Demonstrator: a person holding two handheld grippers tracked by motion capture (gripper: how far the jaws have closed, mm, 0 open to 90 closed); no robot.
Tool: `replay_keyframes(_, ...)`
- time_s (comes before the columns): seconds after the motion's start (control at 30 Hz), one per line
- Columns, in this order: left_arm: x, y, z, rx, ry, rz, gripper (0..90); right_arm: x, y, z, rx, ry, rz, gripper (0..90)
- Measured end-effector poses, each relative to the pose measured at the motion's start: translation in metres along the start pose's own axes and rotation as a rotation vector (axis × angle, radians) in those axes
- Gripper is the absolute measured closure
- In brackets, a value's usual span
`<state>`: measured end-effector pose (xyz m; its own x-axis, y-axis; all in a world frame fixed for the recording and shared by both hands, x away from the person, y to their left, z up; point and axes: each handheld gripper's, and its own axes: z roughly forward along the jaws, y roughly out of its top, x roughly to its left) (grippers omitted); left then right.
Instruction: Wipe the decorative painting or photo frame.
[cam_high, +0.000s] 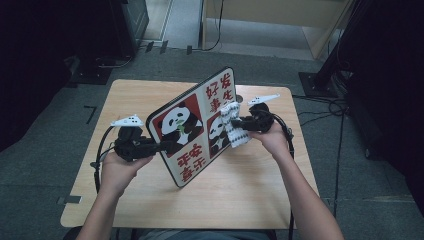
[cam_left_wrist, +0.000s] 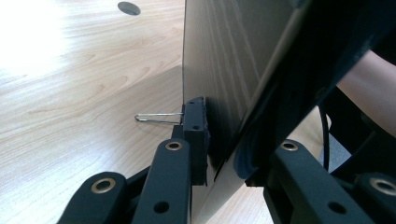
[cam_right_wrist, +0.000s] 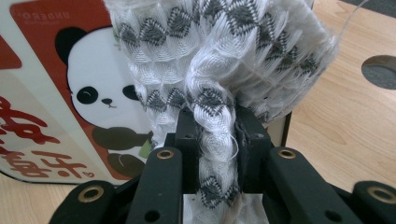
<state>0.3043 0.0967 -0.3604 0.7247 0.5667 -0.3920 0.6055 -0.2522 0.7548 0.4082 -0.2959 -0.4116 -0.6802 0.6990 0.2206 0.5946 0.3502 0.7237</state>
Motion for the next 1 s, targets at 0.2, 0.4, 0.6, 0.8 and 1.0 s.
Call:
replay_keyframes(0.2, 0.000, 0.000, 0.000, 0.000, 0.001, 0.001, 76.9, -0.003, -0.008, 0.006, 0.018, -0.003, 0.018, 75.5)
replay_keyframes(0.4, 0.000, 0.000, 0.000, 0.001, 0.000, 0.004, 76.8, -0.005, -0.018, 0.013, 0.027, 0.008, 0.037, 75.6)
replay_keyframes(0.6, 0.000, 0.001, 0.000, 0.002, -0.004, 0.005, 76.7, -0.007, -0.025, 0.019, 0.056, 0.003, 0.048, 75.5)
replay_keyframes(0.8, 0.000, 0.001, 0.001, 0.003, -0.004, 0.009, 76.7, -0.011, -0.032, 0.023, 0.077, -0.004, 0.062, 75.4)
replay_keyframes(1.0, 0.001, 0.002, 0.001, 0.005, -0.009, 0.011, 76.4, -0.013, -0.038, 0.029, 0.101, -0.009, 0.077, 75.4)
